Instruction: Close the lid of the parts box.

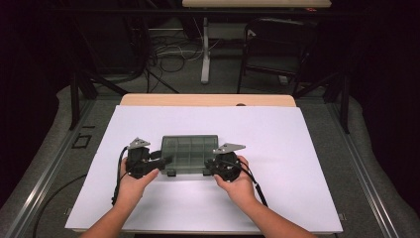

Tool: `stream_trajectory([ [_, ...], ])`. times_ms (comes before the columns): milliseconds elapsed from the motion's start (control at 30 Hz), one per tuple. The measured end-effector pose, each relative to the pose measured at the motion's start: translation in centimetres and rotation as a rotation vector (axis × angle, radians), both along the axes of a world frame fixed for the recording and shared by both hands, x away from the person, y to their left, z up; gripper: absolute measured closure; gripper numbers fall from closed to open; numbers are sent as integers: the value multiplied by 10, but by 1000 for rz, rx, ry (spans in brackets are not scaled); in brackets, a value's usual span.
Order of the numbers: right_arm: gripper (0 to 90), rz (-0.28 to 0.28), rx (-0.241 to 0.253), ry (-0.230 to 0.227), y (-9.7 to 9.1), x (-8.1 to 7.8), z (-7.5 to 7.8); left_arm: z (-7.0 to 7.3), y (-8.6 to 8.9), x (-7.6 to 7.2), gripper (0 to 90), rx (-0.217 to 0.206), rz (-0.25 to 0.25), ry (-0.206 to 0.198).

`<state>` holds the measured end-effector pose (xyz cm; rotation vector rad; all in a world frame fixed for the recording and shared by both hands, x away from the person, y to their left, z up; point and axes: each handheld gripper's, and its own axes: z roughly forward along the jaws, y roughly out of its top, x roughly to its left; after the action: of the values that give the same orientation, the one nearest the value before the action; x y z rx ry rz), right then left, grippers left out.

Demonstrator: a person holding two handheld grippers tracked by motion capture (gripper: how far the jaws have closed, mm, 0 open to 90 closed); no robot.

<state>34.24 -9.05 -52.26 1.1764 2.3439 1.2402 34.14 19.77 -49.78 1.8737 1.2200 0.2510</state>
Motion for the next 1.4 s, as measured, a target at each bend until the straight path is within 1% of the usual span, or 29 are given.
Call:
stream_trajectory([
  [67,779,-2,-5,-15,-2,-2,3,1,4,-3,436,4,0,1],
  [167,765,-6,0,-34,-5,-4,7,4,10,-7,426,26,4,-4],
  [233,745,-8,8,-36,-9,-5,10,6,14,-9,418,35,9,-13],
  [267,733,-12,15,-26,-10,-5,11,7,16,-10,413,42,10,-20],
  [333,720,-18,27,-26,-14,-6,13,9,20,-12,405,50,19,-29],
  [433,688,-25,24,-36,-21,-9,17,11,27,-15,401,57,29,-26],
  [567,612,-43,32,-40,-29,-12,20,10,35,-16,396,51,48,-22],
  [600,587,-43,31,-36,-32,-12,21,10,38,-16,395,55,48,-18],
  [633,564,-47,29,-37,-34,-13,22,10,39,-17,392,52,56,-25],
  [700,517,-56,20,-47,-38,-16,23,9,43,-18,385,59,64,-27],
  [767,478,-65,10,-63,-42,-18,23,9,46,-19,375,69,73,-32],
  [800,463,-69,6,-71,-44,-19,23,8,48,-19,373,67,74,-32],
  [900,418,-69,-6,-78,-51,-22,22,6,53,-21,358,67,86,-30],
  [933,405,-74,-5,-77,-53,-23,22,5,55,-21,353,77,84,-27],
  [967,395,-71,-10,-85,-56,-24,21,4,56,-22,351,76,90,-27],
  [1000,385,-78,-18,-82,-58,-26,21,2,57,-23,348,71,95,-28],
  [1033,375,-77,-19,-88,-61,-27,19,1,58,-24,343,78,94,-28],
  [1067,364,-79,-27,-95,-64,-29,18,0,59,-25,341,76,99,-29],
  [1100,358,-78,-24,-95,-66,-30,17,-1,60,-26,341,73,103,-29],
  [1200,345,-89,-35,-100,-76,-36,13,-6,63,-29,335,55,102,-34],
  [1267,340,-100,-46,-104,-83,-40,11,-9,65,-31,333,68,103,-42],
  [1300,340,-107,-53,-108,-87,-42,9,-10,66,-32,333,68,102,-42],
  [1400,339,-129,-61,-102,-98,-48,5,-16,69,-36,333,78,101,-50],
])
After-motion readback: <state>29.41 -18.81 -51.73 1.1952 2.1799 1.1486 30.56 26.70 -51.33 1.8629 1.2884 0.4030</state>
